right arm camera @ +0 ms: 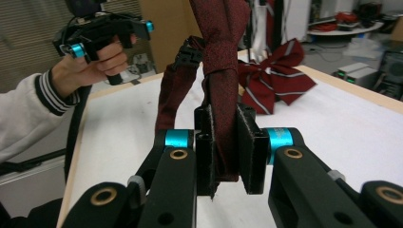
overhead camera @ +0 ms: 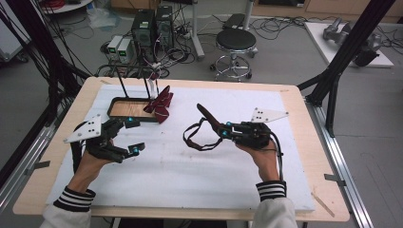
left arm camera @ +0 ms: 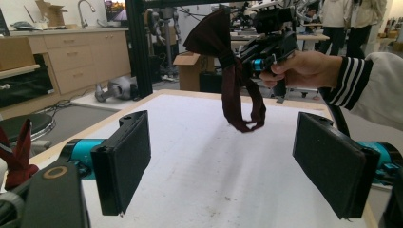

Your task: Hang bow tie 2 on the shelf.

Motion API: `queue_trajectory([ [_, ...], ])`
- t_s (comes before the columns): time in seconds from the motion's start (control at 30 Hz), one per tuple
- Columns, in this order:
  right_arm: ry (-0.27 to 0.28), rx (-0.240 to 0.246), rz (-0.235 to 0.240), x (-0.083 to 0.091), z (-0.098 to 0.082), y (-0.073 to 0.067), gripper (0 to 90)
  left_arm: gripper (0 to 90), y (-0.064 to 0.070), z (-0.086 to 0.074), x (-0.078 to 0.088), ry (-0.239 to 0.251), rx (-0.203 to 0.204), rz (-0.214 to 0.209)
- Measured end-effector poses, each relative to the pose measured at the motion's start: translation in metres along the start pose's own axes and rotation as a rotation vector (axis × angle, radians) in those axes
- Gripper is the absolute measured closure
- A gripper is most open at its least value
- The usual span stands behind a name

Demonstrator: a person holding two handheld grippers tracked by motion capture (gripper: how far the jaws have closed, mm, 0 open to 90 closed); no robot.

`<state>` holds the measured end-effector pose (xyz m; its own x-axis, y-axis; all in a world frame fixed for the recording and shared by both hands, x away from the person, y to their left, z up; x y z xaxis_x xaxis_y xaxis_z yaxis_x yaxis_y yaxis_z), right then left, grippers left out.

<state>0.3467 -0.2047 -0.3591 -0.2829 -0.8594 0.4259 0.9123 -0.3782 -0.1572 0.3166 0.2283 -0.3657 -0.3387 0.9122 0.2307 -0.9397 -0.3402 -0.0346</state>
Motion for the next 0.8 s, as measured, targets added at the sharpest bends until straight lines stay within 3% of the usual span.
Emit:
queue_trajectory([
  [0.47, -0.055, 0.071, 0.12, -0.045, 0.01, -0.017, 79.3, 20.6, 0.004, 0.003, -0.009, -0.039, -0.017, -0.018],
  [0.8, -0.076, 0.098, 0.181, -0.063, 0.014, -0.024, 79.3, 20.6, 0.0, 0.013, -0.021, -0.093, -0.029, -0.039],
])
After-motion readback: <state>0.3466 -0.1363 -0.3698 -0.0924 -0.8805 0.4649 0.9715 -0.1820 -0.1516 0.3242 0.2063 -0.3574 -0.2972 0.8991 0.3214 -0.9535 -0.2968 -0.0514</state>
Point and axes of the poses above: each handheld gripper's, and its own axes: x roughly backward along the jaws, z roughly out of its top, y roughly to its right, the point moved 1 cm from there along -x, roughly forward along the jaws, and after that the axes turned 11 degrees about -y, right-handed, at the moved point
